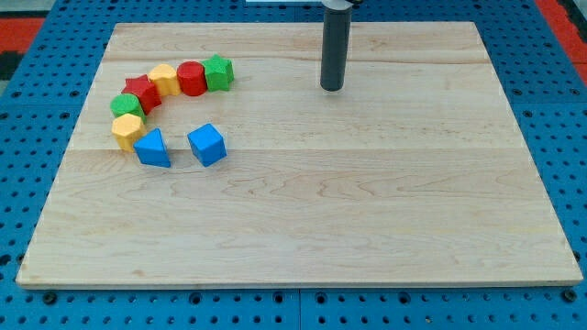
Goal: Separate red circle green star from group of blocks
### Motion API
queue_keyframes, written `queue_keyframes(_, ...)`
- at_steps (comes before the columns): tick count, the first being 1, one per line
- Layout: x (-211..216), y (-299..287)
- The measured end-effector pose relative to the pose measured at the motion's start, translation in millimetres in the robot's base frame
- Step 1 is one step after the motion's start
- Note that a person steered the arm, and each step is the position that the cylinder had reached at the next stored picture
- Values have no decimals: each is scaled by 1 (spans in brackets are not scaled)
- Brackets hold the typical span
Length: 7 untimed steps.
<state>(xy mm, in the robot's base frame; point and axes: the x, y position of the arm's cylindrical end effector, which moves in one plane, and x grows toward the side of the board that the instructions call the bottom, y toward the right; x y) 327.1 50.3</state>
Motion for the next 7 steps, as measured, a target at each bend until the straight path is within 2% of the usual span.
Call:
queue_keyframes(1, -14, -5)
queue_keyframes(2, -59, -44)
queue_keyframes(3, -93, -111)
queue_keyframes(4, -87, -190)
queue_keyframes(5, -49, -236)
queue_keyframes(6, -13, -231)
queue_keyframes(7, 8, -199)
